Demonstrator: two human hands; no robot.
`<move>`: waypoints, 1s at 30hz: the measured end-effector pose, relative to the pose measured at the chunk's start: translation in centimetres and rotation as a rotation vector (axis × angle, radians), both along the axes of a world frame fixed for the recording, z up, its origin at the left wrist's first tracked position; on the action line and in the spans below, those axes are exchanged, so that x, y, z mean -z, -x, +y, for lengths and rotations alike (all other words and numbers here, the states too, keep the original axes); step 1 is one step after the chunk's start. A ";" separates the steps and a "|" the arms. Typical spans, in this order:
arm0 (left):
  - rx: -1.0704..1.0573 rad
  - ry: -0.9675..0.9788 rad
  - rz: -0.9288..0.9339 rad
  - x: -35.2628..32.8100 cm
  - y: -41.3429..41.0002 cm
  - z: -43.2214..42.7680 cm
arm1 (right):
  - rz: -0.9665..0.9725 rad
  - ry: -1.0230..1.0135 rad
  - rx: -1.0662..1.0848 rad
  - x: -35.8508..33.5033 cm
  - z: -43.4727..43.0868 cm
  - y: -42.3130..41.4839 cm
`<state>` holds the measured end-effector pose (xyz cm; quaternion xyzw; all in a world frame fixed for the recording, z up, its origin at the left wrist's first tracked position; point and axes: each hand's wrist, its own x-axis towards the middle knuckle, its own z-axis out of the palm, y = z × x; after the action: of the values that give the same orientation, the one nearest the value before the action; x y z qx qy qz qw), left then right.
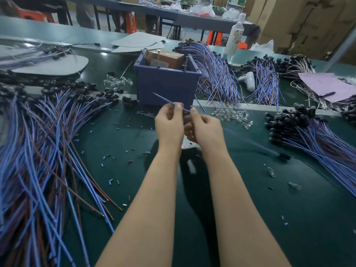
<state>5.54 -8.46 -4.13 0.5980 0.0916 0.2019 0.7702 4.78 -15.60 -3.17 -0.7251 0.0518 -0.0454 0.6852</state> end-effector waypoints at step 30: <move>0.006 -0.175 0.044 1.3 -1.0 0.1 | -0.211 0.222 0.368 1.2 -0.5 -0.6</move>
<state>6.52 -8.41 -5.38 0.6675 0.0887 0.1935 0.7135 5.37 -16.15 -4.36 -0.7655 0.1061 -0.2503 0.5832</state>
